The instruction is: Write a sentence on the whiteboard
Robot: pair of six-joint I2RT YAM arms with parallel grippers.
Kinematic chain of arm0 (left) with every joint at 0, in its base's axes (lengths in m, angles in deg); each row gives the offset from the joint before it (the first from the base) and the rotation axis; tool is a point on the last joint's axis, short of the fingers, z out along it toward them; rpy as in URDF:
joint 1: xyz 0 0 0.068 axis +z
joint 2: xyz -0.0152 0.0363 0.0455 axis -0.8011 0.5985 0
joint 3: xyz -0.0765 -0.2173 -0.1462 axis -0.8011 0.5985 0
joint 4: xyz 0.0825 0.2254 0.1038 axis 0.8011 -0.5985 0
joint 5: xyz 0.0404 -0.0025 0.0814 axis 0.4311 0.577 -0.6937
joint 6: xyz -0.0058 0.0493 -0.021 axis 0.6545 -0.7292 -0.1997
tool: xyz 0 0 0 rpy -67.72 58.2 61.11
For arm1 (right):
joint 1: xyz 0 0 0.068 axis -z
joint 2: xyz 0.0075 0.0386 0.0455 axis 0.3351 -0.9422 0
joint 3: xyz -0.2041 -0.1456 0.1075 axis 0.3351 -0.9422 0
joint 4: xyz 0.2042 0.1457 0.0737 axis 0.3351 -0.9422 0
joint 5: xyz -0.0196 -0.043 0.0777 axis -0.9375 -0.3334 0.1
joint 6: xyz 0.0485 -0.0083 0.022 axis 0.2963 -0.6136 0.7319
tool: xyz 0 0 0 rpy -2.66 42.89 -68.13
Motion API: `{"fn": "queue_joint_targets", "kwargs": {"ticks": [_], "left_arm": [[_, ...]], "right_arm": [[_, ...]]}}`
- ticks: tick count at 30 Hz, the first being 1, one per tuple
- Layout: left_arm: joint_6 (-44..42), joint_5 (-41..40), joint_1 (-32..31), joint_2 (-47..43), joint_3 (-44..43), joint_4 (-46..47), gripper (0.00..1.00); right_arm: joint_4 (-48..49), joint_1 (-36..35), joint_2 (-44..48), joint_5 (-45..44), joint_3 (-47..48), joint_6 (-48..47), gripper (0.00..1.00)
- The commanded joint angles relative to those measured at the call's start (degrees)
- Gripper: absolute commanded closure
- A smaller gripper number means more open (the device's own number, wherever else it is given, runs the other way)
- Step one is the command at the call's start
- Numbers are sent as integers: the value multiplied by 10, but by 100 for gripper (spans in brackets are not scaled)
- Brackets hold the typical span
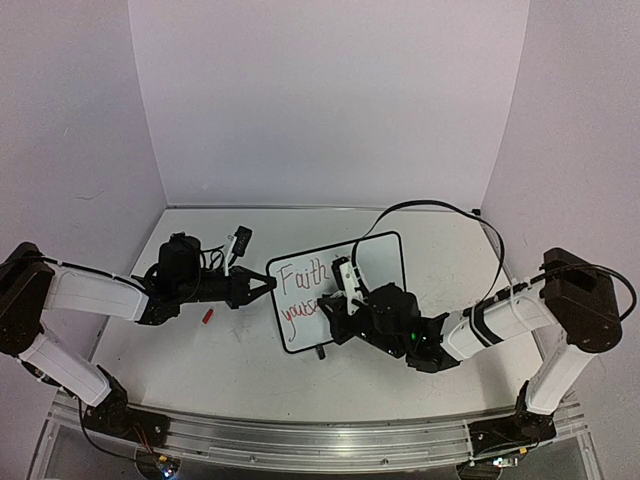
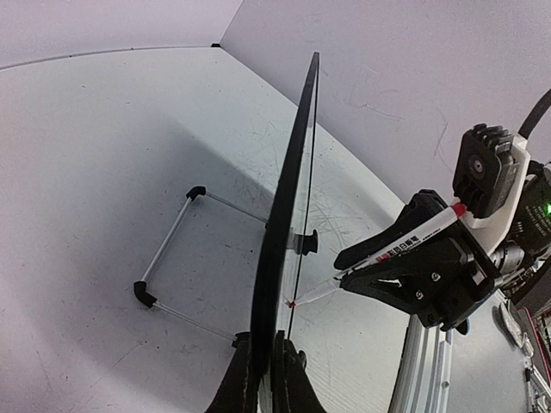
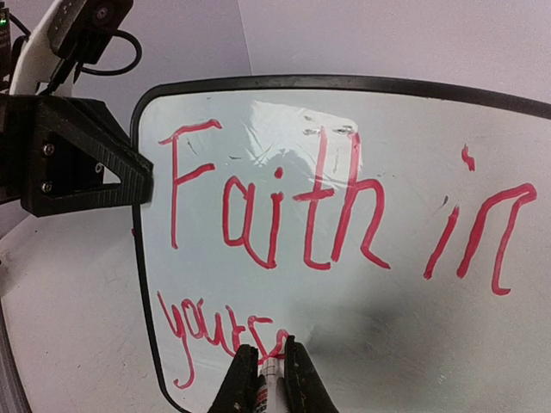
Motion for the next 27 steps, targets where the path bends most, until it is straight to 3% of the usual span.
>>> {"fn": "queue_joint_targets", "kwargs": {"ticks": [1, 13, 19, 27], "left_arm": [[-23, -9, 1, -16, -3, -3, 100], [-24, -8, 1, -15, -5, -4, 100], [-23, -6, 1, -12, -7, -5, 100], [-22, -5, 1, -13, -9, -7, 100]], "right_arm": [[-35, 6, -3, -41, -8, 2, 100], [-30, 5, 29, -75, -19, -13, 100], [64, 6, 90, 7, -55, -52, 100], [60, 11, 52, 29, -12, -65, 100]]}}
